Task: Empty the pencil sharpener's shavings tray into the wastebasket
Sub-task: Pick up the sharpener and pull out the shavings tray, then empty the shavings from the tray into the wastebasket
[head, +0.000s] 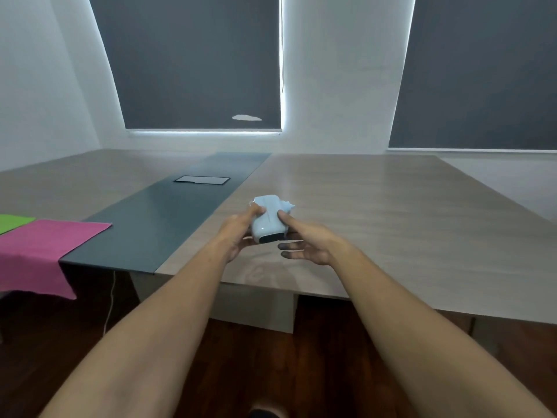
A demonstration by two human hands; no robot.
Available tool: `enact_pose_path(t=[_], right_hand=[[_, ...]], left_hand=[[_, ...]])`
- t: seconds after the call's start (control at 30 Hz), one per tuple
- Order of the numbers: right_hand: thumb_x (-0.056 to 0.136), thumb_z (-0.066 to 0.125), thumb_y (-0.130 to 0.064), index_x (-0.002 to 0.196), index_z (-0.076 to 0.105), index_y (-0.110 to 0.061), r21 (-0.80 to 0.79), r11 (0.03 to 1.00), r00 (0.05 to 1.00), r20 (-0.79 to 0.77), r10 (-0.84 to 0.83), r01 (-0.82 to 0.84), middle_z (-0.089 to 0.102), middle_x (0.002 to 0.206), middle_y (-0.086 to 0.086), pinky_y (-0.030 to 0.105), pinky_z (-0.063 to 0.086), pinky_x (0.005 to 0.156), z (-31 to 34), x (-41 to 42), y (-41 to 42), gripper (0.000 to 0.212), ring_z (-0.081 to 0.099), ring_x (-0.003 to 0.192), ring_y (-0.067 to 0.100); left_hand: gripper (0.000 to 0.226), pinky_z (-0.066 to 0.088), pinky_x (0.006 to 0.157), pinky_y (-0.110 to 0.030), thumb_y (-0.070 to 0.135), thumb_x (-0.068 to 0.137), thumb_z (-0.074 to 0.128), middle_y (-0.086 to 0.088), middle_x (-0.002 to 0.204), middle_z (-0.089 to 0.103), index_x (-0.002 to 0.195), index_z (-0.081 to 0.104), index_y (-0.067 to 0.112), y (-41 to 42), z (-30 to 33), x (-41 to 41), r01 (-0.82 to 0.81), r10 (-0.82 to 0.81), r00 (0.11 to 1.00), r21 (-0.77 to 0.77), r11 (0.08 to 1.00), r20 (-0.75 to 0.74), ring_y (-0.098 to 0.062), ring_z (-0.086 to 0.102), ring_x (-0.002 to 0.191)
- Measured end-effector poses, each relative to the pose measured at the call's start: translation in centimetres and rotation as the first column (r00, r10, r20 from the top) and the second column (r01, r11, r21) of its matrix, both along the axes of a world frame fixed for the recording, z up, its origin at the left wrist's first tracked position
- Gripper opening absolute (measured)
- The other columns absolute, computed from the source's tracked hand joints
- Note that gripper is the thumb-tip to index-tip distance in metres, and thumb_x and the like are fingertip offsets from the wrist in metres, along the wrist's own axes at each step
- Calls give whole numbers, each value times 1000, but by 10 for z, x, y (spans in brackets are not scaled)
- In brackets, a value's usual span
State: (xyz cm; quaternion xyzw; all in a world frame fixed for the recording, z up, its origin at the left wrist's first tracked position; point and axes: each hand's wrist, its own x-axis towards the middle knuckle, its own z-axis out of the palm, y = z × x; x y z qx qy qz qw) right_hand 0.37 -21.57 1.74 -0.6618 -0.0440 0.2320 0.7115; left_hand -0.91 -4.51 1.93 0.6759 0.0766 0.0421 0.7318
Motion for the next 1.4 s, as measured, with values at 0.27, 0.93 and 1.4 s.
enact_pose_path(t=[0.27, 0.93, 1.4], right_hand=[[87, 67, -42, 109, 63, -8, 89, 995, 998, 5, -55, 54, 60, 98, 9, 35, 58, 73, -3, 3, -22, 41, 60, 92, 25], [87, 69, -10, 93, 65, 3, 246, 936, 965, 5, -261, 251, 60, 108, 20, 35, 58, 82, -26, 17, -45, 15, 64, 89, 28], [82, 71, -3, 93, 68, 0, 226, 945, 970, 3, -243, 236, 64, 115, 21, 36, 58, 87, -33, 14, -38, 12, 68, 97, 31]], left_hand=[[16, 51, 63, -31, 25, 85, 64, -7, 90, 69, 94, 66, 13, -5, 4, -1, 32, -32, 999, 19, 999, 16, -21, 64, 76], [53, 51, 82, -29, 29, 59, 87, -3, 101, 67, 105, 67, 14, 20, -33, 6, -403, 393, 914, 347, 847, 103, -19, 61, 89], [64, 44, 80, -28, 27, 62, 85, -8, 116, 66, 115, 54, 10, 19, -48, 5, -462, 477, 872, 506, 728, 111, -26, 62, 105]])
